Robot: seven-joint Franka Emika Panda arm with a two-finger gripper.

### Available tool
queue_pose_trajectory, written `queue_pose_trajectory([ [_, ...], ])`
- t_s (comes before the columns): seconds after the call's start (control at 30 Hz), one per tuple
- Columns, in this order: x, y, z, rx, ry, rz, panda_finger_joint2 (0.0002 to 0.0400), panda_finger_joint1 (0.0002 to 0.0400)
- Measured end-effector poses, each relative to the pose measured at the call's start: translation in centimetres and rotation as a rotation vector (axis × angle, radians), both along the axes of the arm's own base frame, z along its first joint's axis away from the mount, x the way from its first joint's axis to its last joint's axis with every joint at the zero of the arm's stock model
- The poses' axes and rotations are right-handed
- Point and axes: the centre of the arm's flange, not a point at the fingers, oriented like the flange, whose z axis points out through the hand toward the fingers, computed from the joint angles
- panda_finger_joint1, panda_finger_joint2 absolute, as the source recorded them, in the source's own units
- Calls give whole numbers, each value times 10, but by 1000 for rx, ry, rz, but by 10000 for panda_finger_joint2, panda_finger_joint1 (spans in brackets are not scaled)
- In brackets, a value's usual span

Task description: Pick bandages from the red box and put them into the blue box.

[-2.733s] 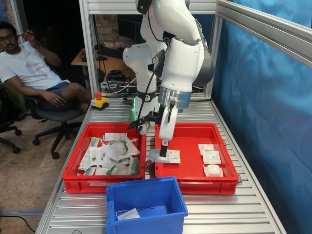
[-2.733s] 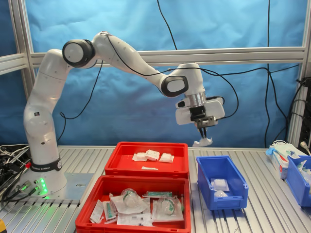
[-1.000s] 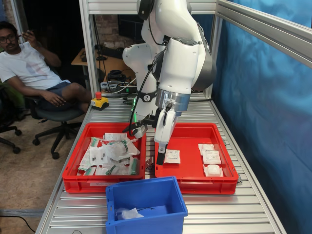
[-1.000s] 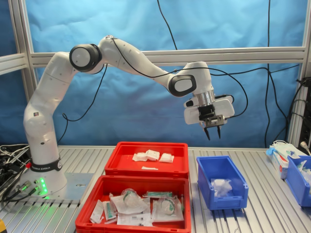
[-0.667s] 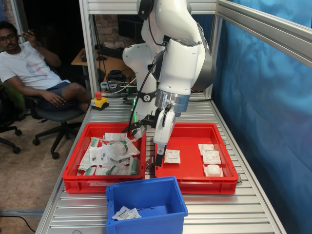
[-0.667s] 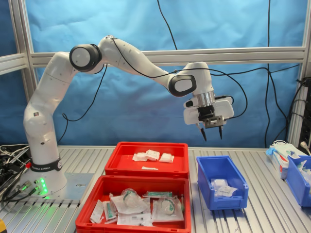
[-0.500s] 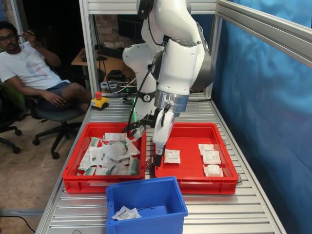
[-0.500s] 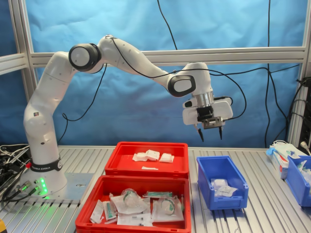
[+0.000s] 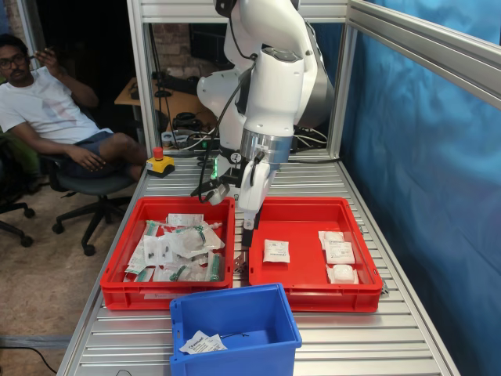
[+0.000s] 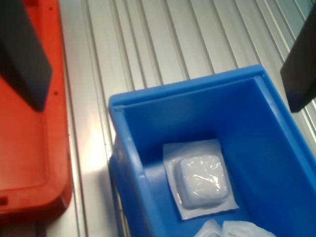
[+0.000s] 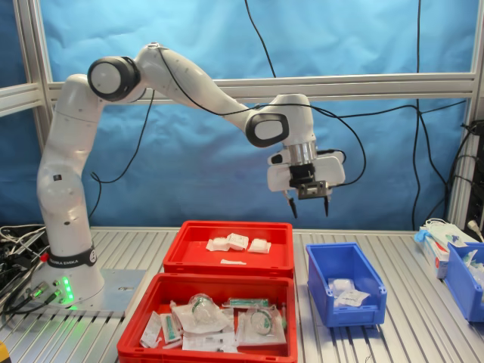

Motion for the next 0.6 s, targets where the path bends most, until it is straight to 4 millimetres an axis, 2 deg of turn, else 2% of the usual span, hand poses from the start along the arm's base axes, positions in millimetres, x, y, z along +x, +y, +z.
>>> queue_pose_trajectory([
  [0.6,-64,1,22,37,28,59,400,400],
])
